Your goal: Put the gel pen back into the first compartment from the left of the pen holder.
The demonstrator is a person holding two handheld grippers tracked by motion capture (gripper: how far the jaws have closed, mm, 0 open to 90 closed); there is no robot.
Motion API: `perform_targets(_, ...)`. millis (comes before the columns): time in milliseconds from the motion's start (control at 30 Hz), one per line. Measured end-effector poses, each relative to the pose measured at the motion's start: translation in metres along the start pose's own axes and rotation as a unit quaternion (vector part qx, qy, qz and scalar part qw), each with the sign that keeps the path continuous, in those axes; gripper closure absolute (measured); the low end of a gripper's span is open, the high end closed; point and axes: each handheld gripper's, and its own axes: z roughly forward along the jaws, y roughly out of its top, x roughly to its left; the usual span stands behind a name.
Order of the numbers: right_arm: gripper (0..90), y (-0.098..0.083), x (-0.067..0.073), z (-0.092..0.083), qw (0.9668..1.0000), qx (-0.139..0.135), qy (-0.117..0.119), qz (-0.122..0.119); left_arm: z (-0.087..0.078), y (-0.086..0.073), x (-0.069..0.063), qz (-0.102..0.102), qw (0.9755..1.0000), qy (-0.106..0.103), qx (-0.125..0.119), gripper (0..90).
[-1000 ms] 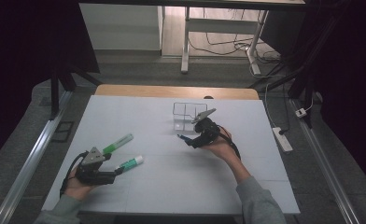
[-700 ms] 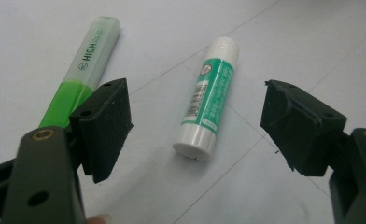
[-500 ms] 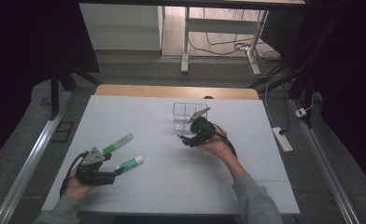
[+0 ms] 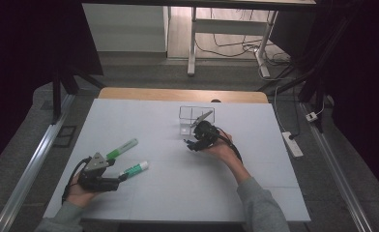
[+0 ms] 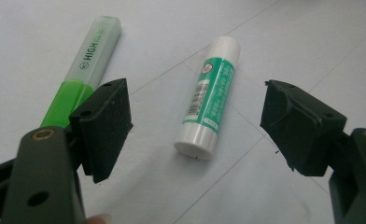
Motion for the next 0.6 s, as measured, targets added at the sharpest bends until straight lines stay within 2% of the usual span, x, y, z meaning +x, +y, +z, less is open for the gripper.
perform_targets(500, 59.2, 0.0040, 0.0000, 0.0088, 0.9995, 0.028, -0.008, -0.015, -0.0001, -0.0006, 0.0001, 0.001, 1.0000, 0.000, 0.001, 24.2)
perform_targets(600, 62.4, 0.0053, -0.0003, 0.0089, 0.9993, 0.032, -0.003, -0.020, -0.0001, -0.0007, -0.0001, 0.002, 1.0000, 0.000, 0.001, 24.2)
